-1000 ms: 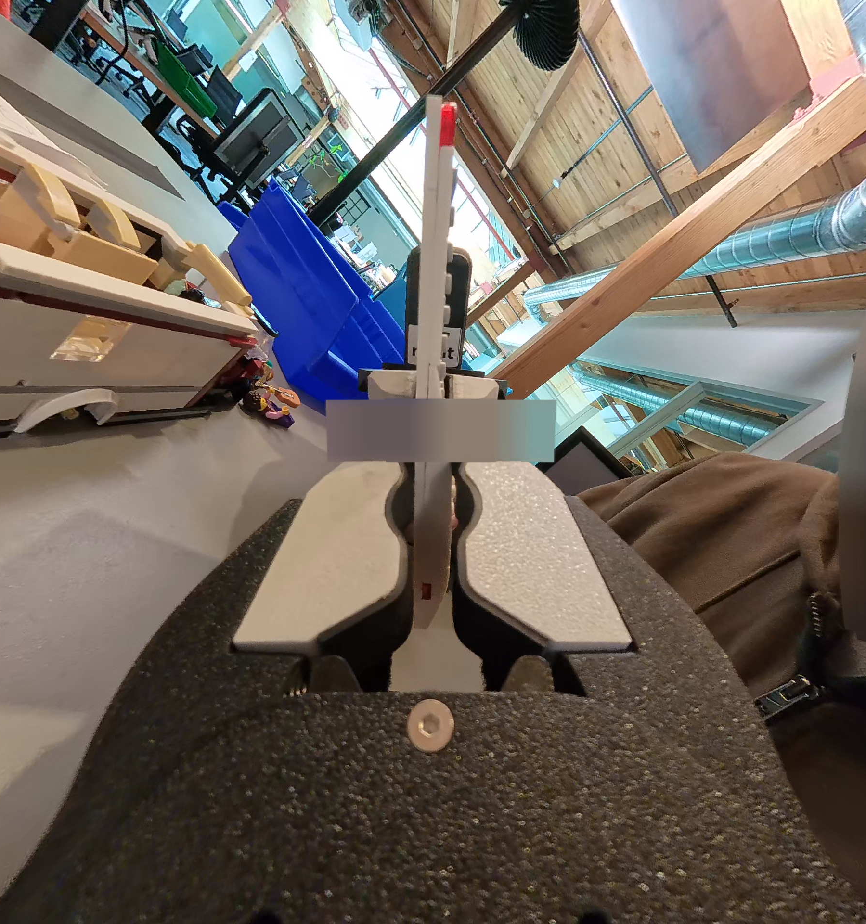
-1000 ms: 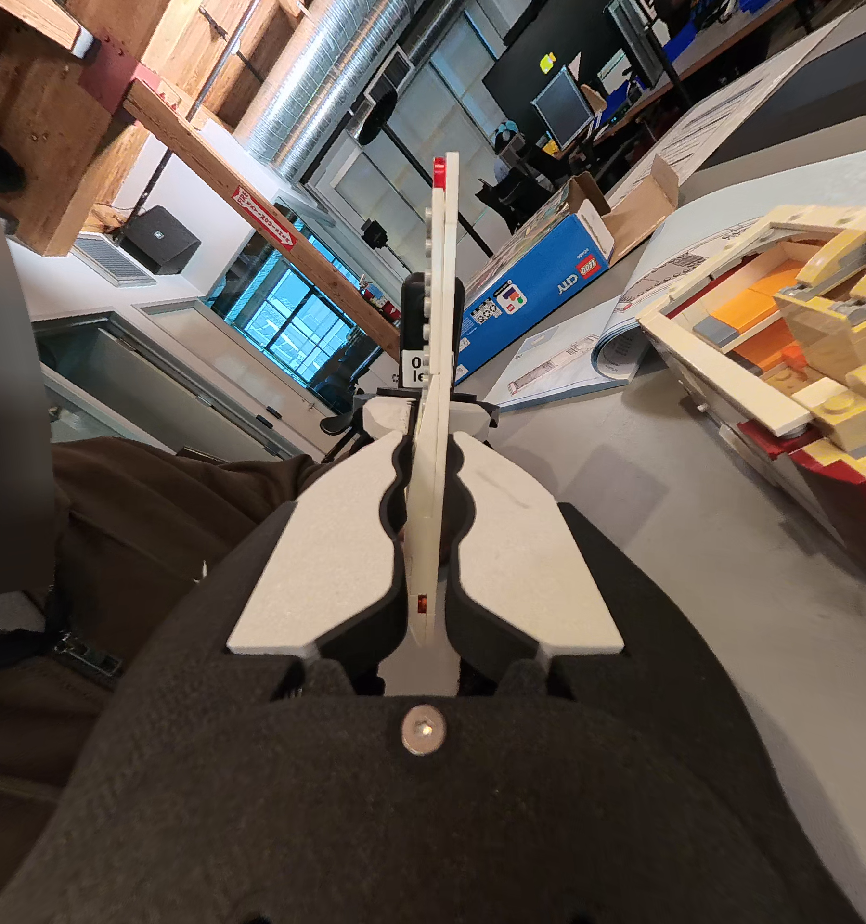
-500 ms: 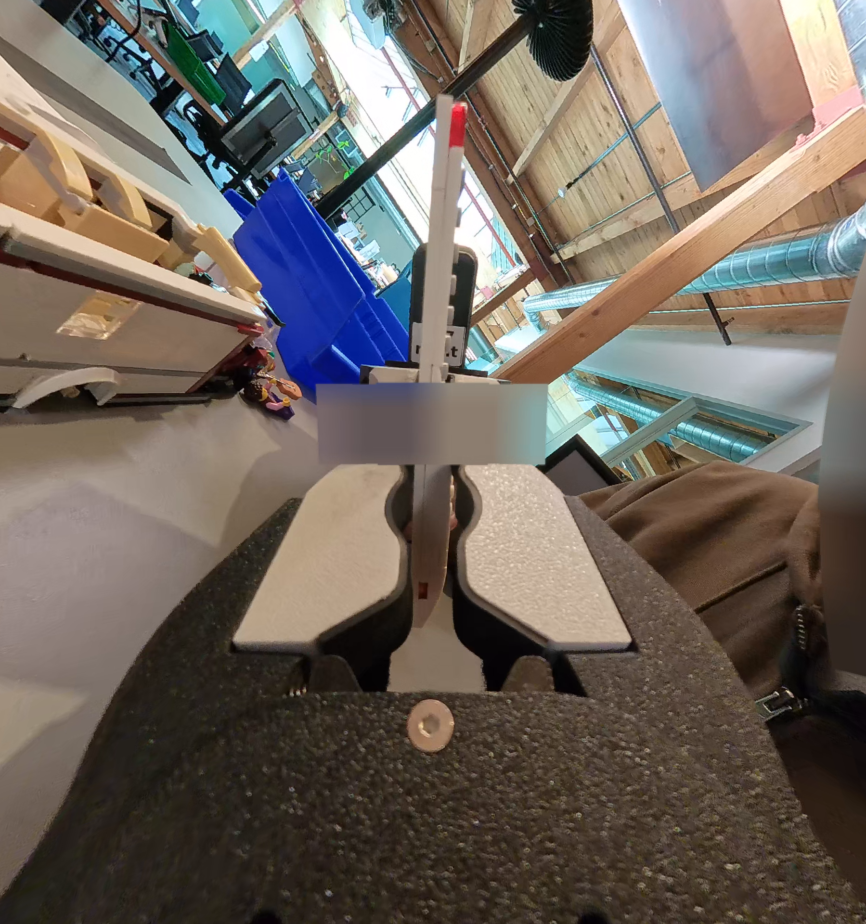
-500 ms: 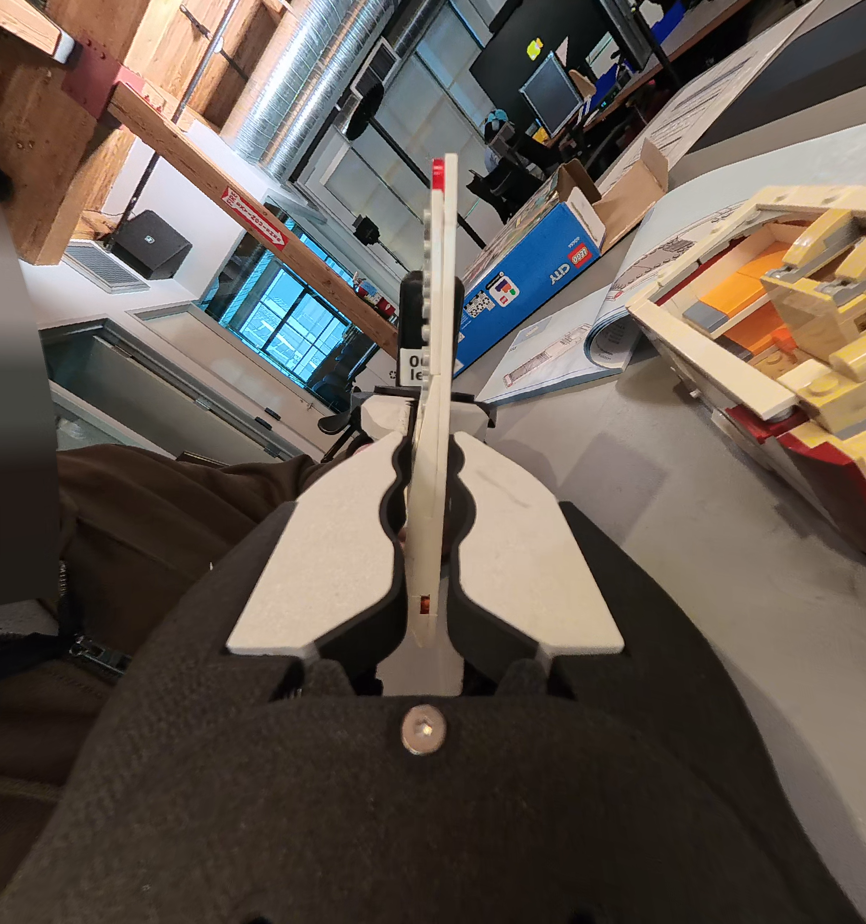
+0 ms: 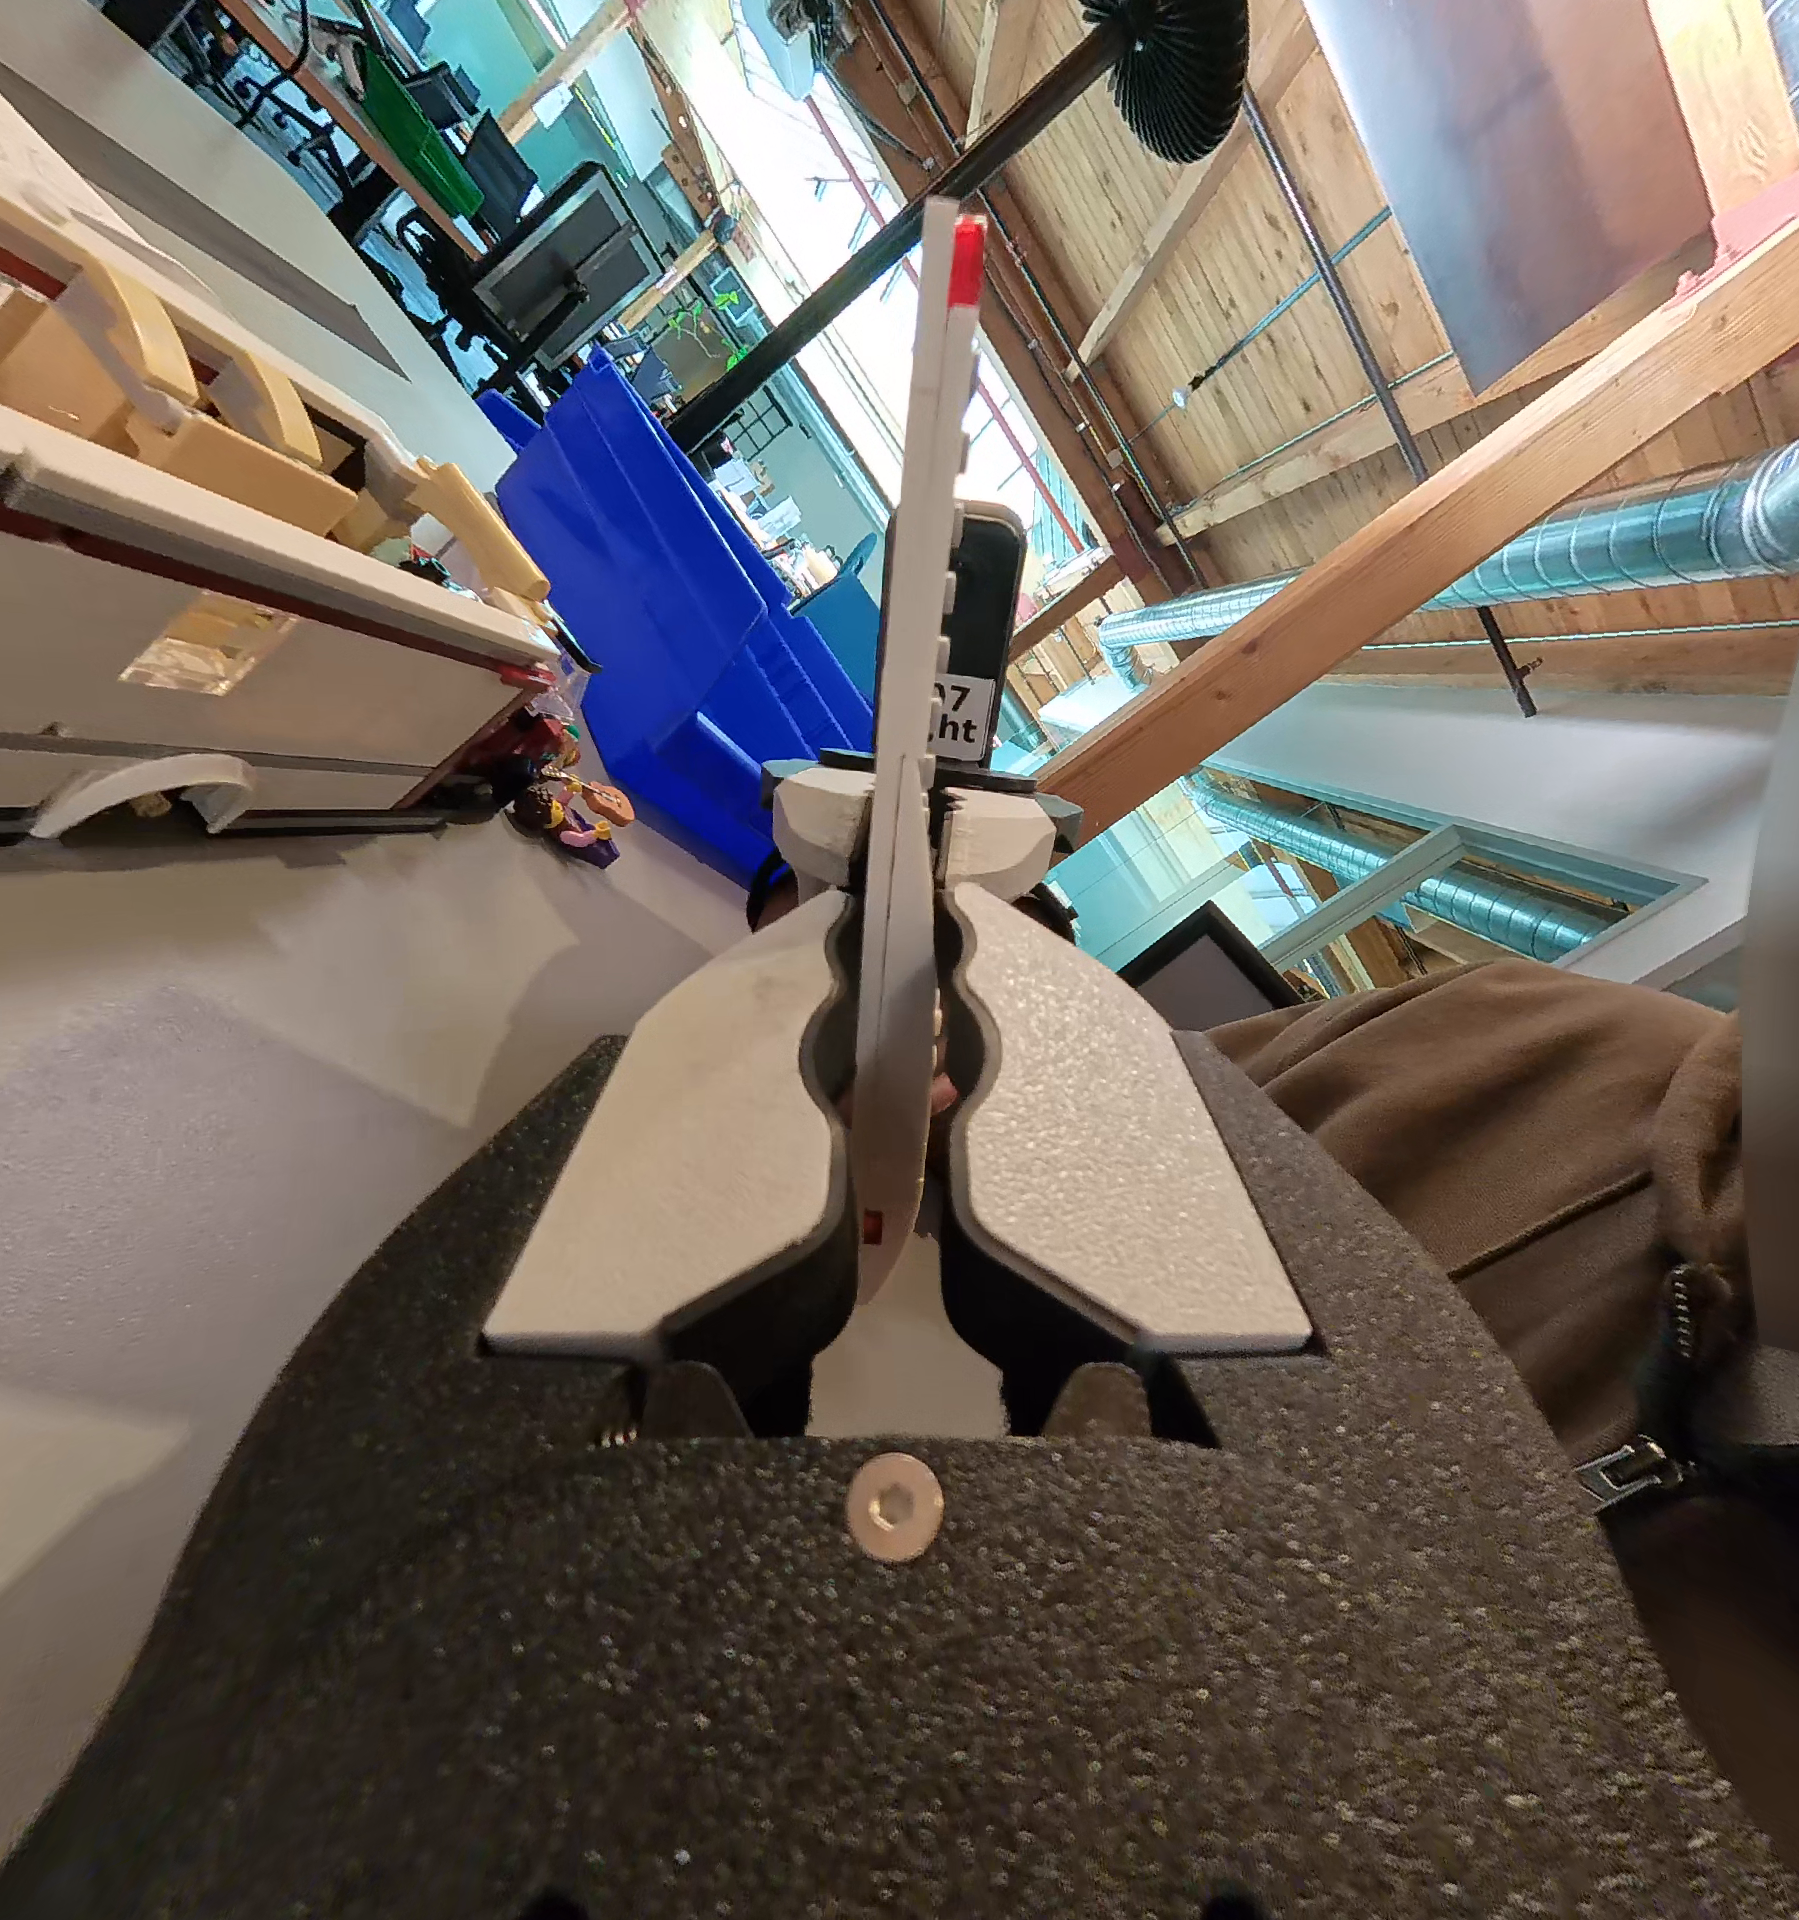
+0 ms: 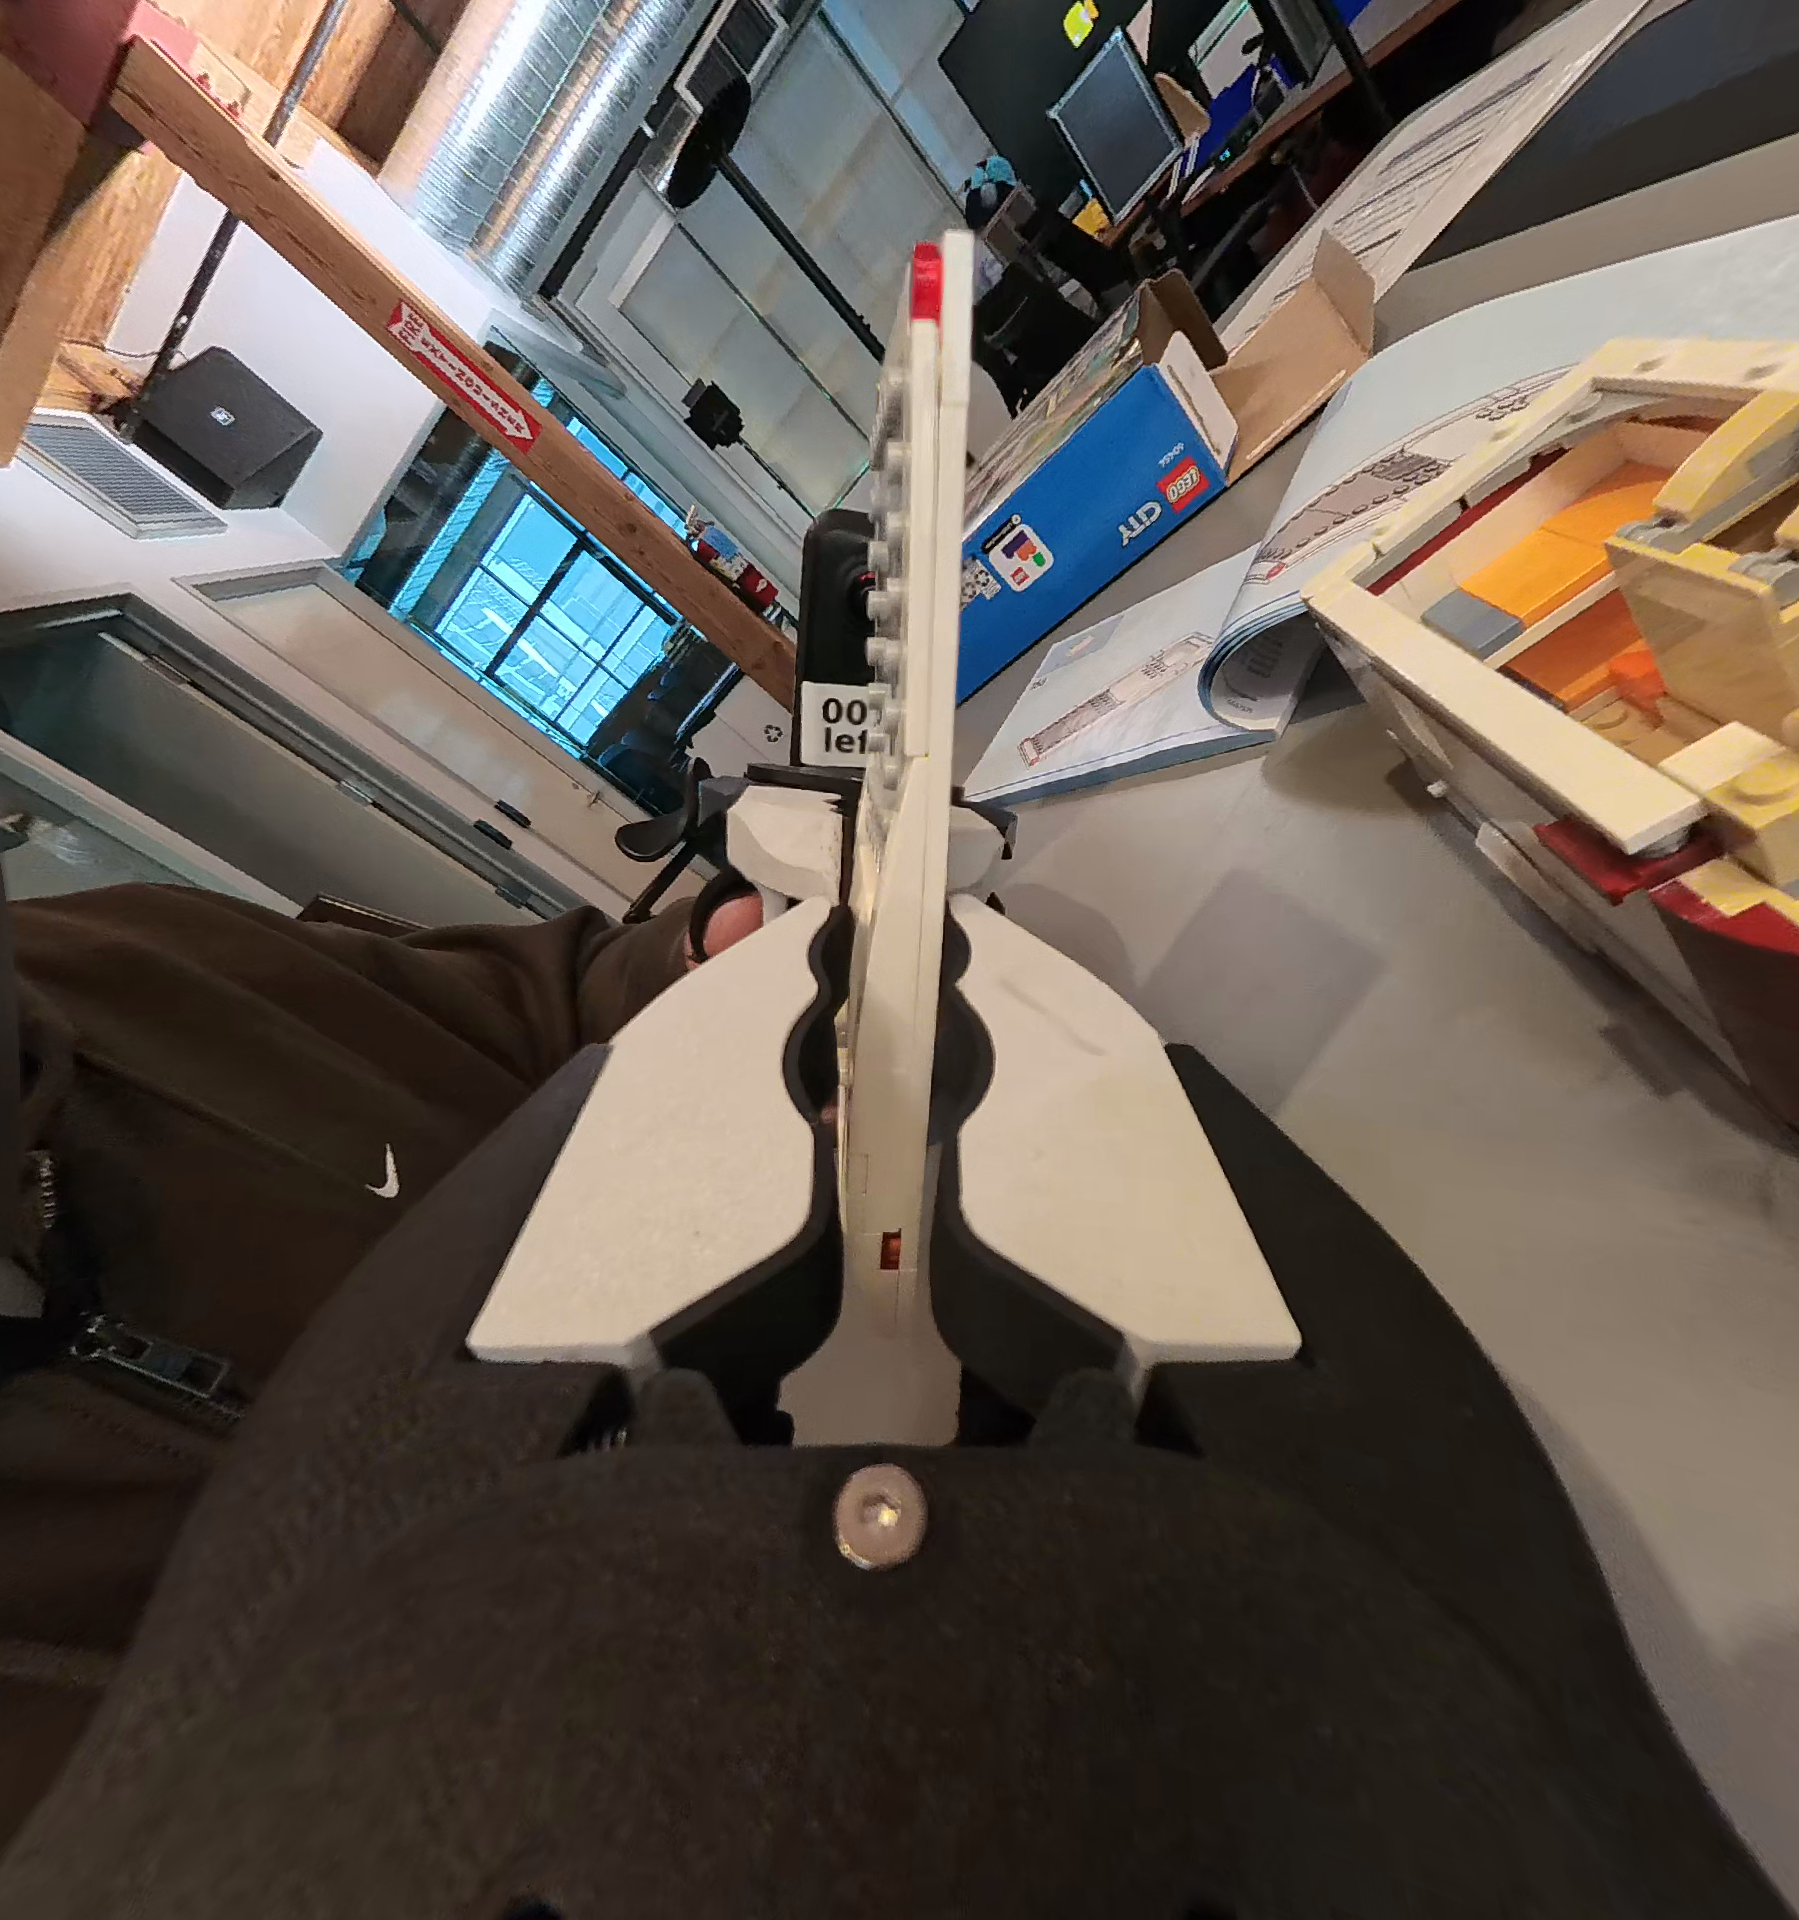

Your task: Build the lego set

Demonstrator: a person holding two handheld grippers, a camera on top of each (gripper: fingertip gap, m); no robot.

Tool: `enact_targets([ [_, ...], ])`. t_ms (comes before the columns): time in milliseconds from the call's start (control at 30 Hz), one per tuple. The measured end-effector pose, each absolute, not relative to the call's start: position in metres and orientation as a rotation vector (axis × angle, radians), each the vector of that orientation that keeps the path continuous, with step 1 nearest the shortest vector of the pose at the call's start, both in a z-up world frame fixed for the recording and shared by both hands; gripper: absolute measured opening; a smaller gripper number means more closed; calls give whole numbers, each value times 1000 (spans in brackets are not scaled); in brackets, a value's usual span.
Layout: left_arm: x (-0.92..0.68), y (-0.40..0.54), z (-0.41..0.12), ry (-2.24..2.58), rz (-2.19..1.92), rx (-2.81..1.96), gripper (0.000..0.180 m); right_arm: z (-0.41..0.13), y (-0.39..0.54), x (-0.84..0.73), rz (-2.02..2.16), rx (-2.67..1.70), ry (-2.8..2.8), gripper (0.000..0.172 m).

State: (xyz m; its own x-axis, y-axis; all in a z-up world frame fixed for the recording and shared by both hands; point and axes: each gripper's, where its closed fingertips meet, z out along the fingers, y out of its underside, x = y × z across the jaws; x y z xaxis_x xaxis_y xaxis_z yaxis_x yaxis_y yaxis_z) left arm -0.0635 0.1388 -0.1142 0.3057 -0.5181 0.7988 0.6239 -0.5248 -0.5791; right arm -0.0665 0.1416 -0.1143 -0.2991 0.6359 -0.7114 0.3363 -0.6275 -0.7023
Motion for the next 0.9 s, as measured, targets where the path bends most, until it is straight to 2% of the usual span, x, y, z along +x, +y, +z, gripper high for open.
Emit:
enact_targets([
  [200,-67,141,-115,-148,-1421,-1564,13,-117,143,-67,1990,-1723,-1250,16],
  [300,-75,145,-122,-262,-1421,-1571,13,-127,144,-69,1824,-1727,-1336,33],
  [400,-86,148,-127,-361,-1402,-1571,13,-138,145,-70,1582,-1698,-1451,40],
  [900,-115,132,-152,-851,-1286,-1447,13,-161,137,-67,1149,-1615,-1709,48],
])
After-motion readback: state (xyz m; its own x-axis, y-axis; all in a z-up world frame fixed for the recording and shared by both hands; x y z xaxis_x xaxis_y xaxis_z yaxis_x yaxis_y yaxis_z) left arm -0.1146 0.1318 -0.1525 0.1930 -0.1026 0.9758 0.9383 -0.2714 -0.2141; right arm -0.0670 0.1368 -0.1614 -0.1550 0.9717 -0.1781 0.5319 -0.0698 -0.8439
